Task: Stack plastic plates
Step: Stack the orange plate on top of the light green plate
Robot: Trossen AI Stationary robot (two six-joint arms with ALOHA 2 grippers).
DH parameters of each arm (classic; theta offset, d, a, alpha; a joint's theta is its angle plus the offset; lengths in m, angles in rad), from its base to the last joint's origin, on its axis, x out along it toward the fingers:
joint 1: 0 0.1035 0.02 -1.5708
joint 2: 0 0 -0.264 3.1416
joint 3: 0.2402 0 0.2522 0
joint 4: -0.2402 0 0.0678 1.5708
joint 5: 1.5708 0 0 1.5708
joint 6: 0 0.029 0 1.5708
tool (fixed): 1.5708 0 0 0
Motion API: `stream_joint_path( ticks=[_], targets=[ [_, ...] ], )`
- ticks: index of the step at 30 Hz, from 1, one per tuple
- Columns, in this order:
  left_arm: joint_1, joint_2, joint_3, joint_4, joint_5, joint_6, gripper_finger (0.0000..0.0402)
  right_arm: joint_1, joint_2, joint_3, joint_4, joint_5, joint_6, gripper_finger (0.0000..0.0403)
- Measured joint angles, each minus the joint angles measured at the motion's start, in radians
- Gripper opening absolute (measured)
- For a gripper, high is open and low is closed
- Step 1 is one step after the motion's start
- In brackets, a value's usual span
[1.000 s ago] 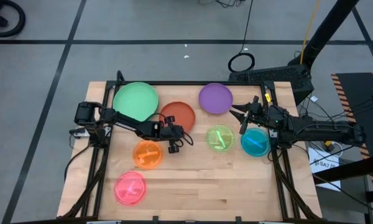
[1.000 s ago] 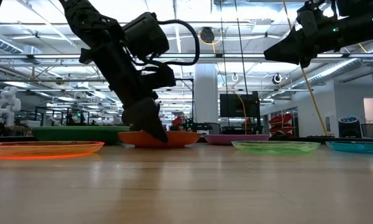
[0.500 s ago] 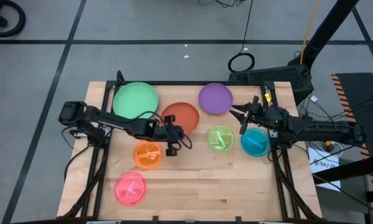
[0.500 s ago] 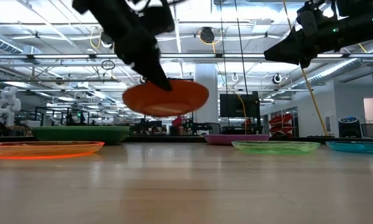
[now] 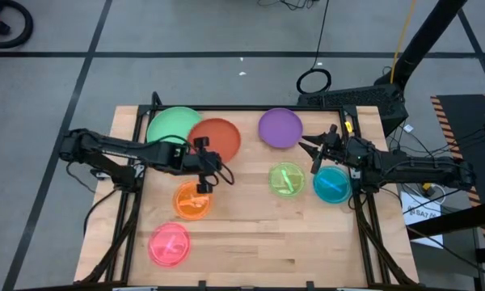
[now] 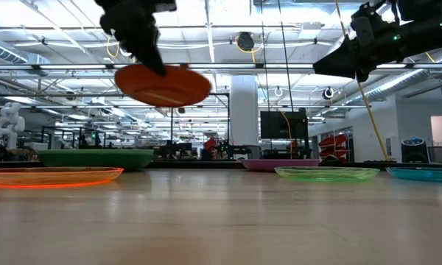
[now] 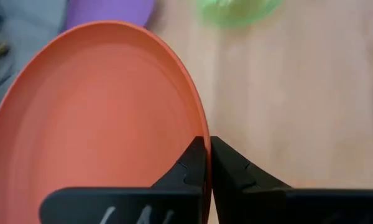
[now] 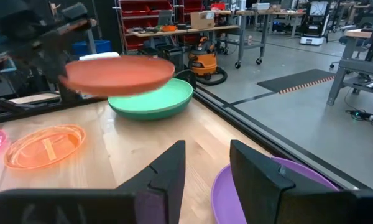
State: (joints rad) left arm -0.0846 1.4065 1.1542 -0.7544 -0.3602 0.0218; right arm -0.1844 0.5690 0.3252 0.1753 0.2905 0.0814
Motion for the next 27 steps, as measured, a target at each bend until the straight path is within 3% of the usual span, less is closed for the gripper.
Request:
stream_joint_path(
  ticks=[8, 16, 20, 27],
  targets=[
    [0.107, -0.015, -0.001, -0.287, -0.088, -0.104, 0.0010, -0.005, 0.004, 0.000, 0.003, 0.000, 0.002, 0.0118],
    [0.217, -0.016, 0.000, -0.270, -0.086, -0.014, 0.0010, -0.006, 0.004, 0.000, 0.001, -0.002, 0.003, 0.0118],
    [0.272, -0.015, -0.002, -0.217, -0.016, 0.042, 0.0010, -0.006, 0.004, 0.000, -0.009, -0.003, 0.003, 0.0118],
    [0.361, -0.016, -0.096, -0.109, 0.031, 0.103, 0.0010, -0.006, 0.004, 0.000, -0.045, -0.003, 0.020, 0.0118]
  ],
)
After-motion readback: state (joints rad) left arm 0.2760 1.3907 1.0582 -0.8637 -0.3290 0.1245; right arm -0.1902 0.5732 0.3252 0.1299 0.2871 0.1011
